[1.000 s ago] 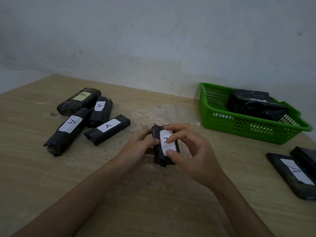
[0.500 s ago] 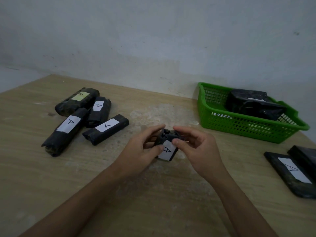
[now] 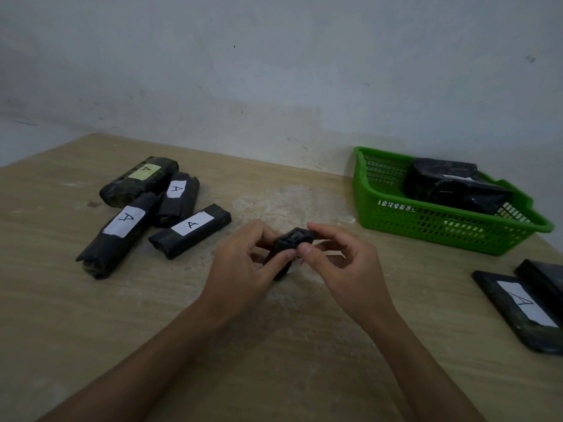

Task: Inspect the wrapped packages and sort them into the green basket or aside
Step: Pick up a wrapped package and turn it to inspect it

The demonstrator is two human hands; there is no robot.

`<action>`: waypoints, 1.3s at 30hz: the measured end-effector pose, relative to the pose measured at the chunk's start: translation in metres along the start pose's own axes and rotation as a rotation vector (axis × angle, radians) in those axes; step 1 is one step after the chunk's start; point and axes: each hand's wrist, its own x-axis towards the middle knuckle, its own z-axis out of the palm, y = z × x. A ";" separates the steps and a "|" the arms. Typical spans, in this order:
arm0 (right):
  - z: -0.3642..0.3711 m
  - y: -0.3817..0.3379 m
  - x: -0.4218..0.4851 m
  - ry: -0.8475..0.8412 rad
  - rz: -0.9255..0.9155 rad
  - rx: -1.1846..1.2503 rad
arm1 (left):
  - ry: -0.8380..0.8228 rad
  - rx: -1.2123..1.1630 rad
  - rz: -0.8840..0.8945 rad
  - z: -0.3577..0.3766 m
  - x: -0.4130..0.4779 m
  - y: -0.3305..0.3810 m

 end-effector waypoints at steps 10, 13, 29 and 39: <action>0.004 0.004 0.000 0.021 -0.234 -0.161 | -0.063 0.218 0.205 0.000 -0.003 -0.005; 0.003 0.003 -0.001 -0.045 -0.261 -0.137 | -0.080 0.181 0.180 0.003 -0.007 -0.002; -0.003 0.005 0.000 -0.024 -0.008 -0.145 | 0.114 -0.527 -0.383 0.002 0.006 0.005; -0.010 0.008 0.007 0.136 0.051 -0.084 | -0.026 -0.620 -0.404 0.004 0.001 0.004</action>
